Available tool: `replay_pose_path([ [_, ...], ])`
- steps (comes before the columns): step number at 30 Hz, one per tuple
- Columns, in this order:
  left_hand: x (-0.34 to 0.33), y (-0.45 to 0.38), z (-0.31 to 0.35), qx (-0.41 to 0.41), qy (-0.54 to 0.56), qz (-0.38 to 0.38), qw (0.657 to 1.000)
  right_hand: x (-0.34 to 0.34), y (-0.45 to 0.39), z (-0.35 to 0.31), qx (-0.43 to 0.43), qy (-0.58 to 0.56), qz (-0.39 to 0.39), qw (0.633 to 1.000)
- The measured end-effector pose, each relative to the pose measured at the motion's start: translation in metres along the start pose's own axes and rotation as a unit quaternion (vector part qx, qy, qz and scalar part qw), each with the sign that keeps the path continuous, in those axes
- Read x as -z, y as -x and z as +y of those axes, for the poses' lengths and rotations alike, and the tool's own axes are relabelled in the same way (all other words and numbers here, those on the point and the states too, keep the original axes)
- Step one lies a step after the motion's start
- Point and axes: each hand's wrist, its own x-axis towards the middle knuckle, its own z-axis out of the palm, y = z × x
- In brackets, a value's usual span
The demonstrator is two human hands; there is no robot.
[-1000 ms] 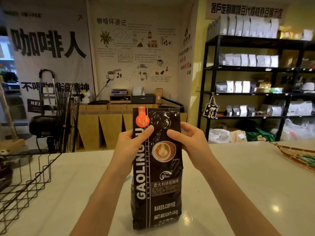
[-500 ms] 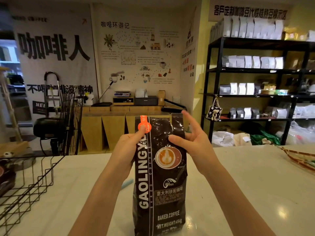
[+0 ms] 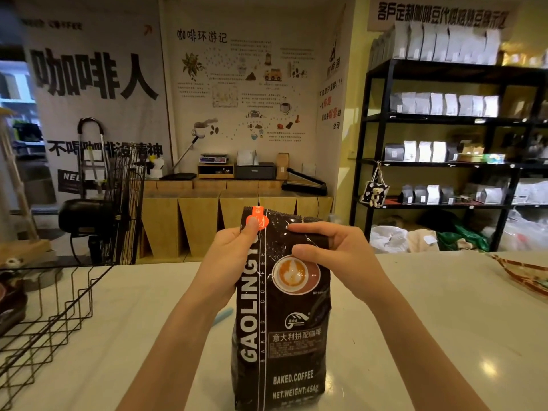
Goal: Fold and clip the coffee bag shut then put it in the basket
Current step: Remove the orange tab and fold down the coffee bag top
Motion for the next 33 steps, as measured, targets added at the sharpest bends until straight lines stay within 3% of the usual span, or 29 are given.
replay_pose_path([
  [5,0.006,0.000,0.002,-0.001,0.008,-0.036,0.999,0.000,0.000,-0.001,-0.010,-0.020,0.000,1.000],
  [10,0.034,0.004,0.006,-0.034,-0.146,-0.120,0.981,0.001,-0.001,0.003,-0.010,-0.033,0.005,0.999],
  [23,0.039,0.001,0.000,-0.072,-0.126,-0.116,0.983,0.016,0.008,-0.003,-0.022,-0.006,-0.050,0.998],
  [29,0.032,0.001,-0.005,-0.155,-0.015,-0.094,0.983,0.022,0.010,0.003,-0.020,0.013,-0.002,1.000],
  [33,0.029,0.000,-0.012,-0.134,-0.034,-0.107,0.985,0.016,0.008,0.009,-0.012,0.013,0.012,1.000],
])
